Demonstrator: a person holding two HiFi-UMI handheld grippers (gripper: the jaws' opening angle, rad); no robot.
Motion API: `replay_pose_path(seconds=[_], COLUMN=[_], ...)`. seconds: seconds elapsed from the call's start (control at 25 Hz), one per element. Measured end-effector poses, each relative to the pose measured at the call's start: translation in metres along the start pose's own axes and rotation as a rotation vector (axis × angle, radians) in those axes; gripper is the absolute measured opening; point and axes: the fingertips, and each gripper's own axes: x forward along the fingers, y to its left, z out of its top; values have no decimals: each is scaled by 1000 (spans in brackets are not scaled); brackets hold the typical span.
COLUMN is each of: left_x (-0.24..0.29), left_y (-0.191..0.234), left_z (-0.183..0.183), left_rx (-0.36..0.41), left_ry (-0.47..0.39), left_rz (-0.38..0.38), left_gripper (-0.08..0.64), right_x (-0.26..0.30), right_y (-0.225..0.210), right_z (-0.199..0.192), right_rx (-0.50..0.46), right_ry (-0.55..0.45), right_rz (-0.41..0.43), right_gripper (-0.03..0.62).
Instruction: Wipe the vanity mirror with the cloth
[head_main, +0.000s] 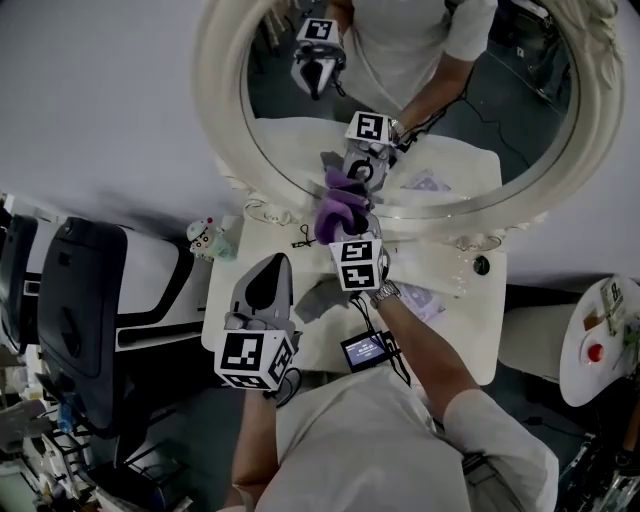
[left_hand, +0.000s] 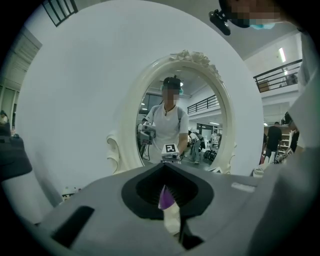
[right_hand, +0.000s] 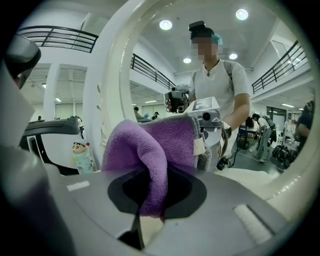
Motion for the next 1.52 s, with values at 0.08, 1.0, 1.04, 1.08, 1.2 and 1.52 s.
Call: replay_pose_path(seconds=[0.08,1.0,1.04,1.08,1.2,1.52], left_x=[6,36,35,34,33,28], left_y=[-8,-88,-90,-92,-97,-109], left_z=[-1,-1,-2,-1,-1,3], left_rx=[-2,17,17,17,15,16], left_ry=[2,-3,-4,-6,-11,-31], left_rz=[-18,-175,-179,-182,-187,-222], left_gripper=[2,2,2,2,2,2], right_x=[-6,-89,-93,-98,-113,-158], right_y=[-17,-151,-155,-160,-178,-217], right_z=[-11,-30,-28,-25,-16,26], right_rx=[4,86,91,96,114,107], right_ry=[22,50,45,40,19,-73], right_rz=[-20,-234,-245,-256,-290,-387], right_gripper=[58,60,60,61,61,61])
